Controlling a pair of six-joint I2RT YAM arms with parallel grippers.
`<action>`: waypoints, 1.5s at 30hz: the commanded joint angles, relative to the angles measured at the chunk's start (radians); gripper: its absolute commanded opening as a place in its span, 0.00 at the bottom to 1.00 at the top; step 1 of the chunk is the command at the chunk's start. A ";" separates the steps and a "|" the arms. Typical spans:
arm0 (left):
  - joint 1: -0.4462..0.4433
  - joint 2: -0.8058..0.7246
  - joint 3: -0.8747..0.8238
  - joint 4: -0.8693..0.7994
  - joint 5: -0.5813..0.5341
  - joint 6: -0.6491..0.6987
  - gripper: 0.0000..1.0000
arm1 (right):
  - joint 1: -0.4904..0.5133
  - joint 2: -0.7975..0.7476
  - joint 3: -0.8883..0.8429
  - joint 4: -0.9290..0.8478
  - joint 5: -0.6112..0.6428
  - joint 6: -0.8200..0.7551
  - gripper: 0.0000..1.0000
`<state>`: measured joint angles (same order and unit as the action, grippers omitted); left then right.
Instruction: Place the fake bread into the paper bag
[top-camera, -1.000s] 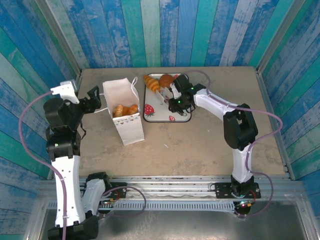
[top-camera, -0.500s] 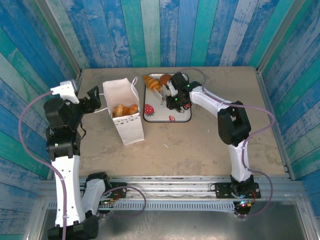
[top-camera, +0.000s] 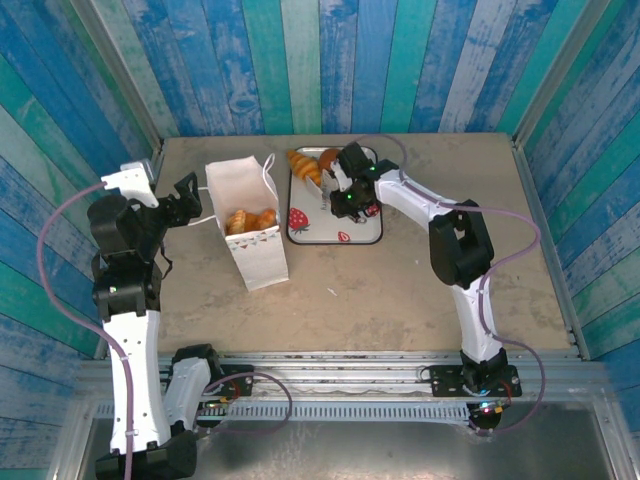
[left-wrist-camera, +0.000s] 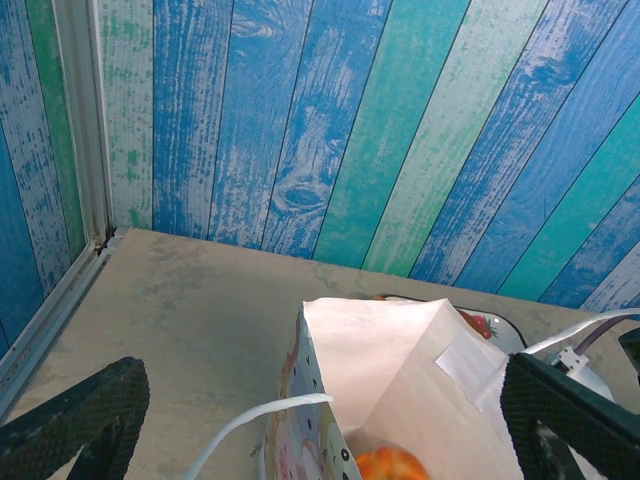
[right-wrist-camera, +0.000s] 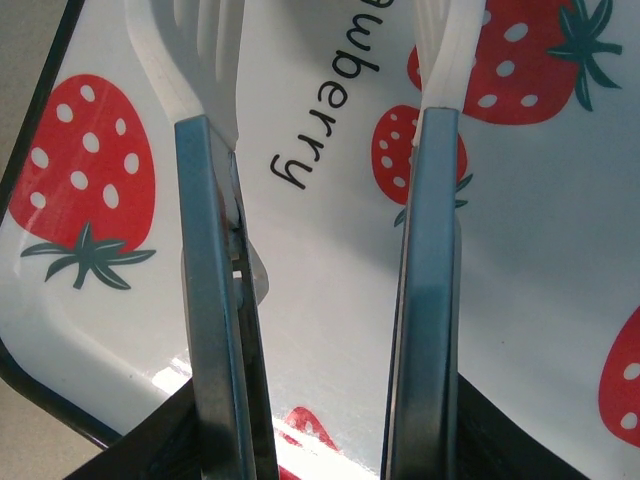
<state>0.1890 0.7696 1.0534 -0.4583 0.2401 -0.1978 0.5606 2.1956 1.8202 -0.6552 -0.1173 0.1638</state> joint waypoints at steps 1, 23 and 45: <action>0.003 0.002 0.004 -0.008 -0.012 0.015 0.94 | 0.004 0.033 0.047 -0.014 -0.015 -0.016 0.47; 0.004 0.004 0.000 -0.011 -0.024 0.019 0.94 | 0.018 0.058 0.097 -0.026 -0.012 -0.031 0.27; 0.004 0.005 0.008 -0.009 -0.016 0.002 0.94 | 0.027 -0.383 -0.335 0.127 0.048 0.050 0.01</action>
<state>0.1890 0.7750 1.0534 -0.4660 0.2256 -0.1951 0.5770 1.8984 1.5234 -0.5850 -0.0929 0.1921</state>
